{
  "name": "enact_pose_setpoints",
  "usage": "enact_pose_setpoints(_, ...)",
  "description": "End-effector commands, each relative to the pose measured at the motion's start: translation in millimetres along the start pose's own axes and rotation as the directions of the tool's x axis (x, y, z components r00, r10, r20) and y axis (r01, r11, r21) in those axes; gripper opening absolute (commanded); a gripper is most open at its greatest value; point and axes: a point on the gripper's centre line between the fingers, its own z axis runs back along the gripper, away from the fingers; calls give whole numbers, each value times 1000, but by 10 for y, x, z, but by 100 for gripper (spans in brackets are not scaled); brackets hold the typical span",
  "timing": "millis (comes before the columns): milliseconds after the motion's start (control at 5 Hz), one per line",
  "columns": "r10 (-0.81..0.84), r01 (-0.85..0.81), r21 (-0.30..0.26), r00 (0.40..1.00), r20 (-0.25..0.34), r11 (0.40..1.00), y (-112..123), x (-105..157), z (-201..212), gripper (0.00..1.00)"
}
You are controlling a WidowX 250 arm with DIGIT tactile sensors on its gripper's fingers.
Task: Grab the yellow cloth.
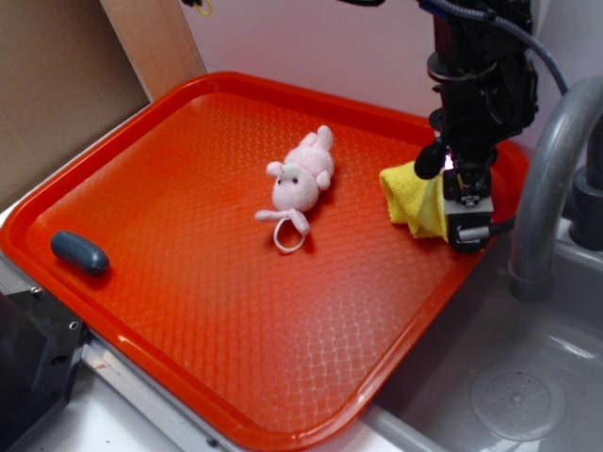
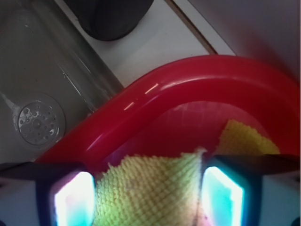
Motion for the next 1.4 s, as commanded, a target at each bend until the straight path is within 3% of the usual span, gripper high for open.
enact_pose_setpoints(0, 160, -163, 76, 986, 43, 984, 109, -388, 319, 0)
enact_pose_setpoints(200, 229, -230, 50, 973, 19, 972, 153, -561, 286, 0)
enact_pose_setpoints(400, 323, -324, 60, 946, 39, 944, 168, -736, 550, 0)
enact_pose_setpoints(600, 419, -434, 118, 898, 136, 893, 199, -706, 1028, 0)
enact_pose_setpoints(800, 494, -515, 123, 853, 171, 848, 307, -715, 1525, 0)
enact_pose_setpoints(1000, 621, -637, 113, 770, 148, 762, 518, -847, 2018, 0)
enact_pose_setpoints(1200, 694, -702, 49, 710, 120, 710, 690, -989, 2150, 0)
